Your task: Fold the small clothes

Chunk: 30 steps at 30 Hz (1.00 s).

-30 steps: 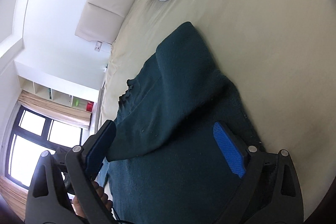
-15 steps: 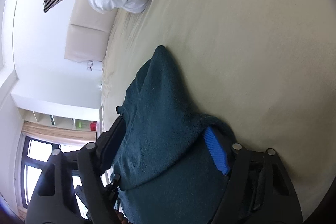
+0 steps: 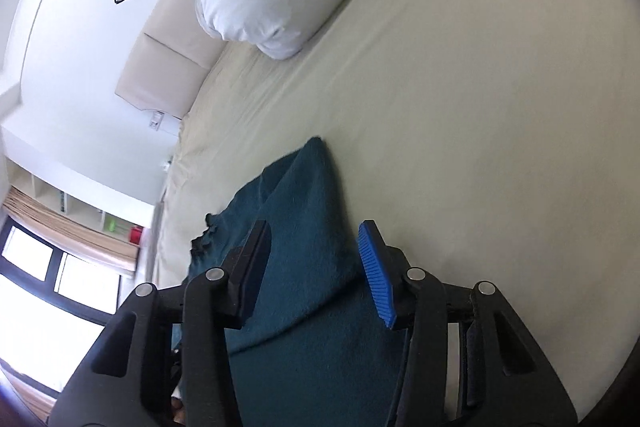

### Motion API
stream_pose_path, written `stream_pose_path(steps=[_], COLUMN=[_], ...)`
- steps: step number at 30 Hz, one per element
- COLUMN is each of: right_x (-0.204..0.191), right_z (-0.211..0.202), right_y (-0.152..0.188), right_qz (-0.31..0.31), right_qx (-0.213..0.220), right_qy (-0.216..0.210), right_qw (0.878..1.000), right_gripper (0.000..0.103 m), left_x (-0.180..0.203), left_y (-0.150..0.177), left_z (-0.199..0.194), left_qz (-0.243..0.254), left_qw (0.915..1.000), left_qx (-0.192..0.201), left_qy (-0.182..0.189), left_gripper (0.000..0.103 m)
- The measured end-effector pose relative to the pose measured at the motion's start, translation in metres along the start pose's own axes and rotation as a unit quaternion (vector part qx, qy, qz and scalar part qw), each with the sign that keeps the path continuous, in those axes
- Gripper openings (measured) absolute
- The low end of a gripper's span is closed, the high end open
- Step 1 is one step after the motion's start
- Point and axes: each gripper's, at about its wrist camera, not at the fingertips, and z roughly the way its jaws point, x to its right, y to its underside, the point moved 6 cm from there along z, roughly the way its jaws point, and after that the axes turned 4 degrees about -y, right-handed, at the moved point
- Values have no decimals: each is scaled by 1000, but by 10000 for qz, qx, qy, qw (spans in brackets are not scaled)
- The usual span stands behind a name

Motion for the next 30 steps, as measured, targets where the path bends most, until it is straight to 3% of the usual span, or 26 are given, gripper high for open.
stream_pose_path(steps=[4,6,8,9,10,15,20,24,27,30], right_x=[-16,-13,-10,-11,-12,1,0,-27,-9,-1], right_z=[55,81,98,100,101,102,93,64,90,86], right_y=[-16,-20,-22,-22,-22,-26,-28,-19,-1,-6], right_qz=[-828,-943,-1094,-1326,-1498,-1573,-1472,-1714,-1904,-1748], right_qx=[-503,-715,-777,-729,-707,-569,-495,-71,-692,-455], right_qy=[545,737,902,1093,1227,1296,1285,1215,1708,1381], right_qw=[9938,9902,9868,9824,9785,9774,9795,9777,9643,9738], right_gripper=[45,45,34,19,13,3,7,8,8,8], left_x=[0,0,0,0,1,-6,-6,-2,1,-3], left_y=[1,1,1,1,0,0,-4,-8,-10,-11], left_z=[-2,-3,-4,-5,-4,10,7,10,15,12], left_qz=[3,2,11,30,44,40,4,98,274,177], left_qw=[10000,10000,10000,10000,10000,10000,10000,9999,9996,9998], left_qx=[-34,-51,-76,-67,-62,-29,41,77,77,4], left_qy=[-10,3,0,-7,-18,-50,89,14,-75,74], left_gripper=[9,8,8,8,8,10,11,11,12,12])
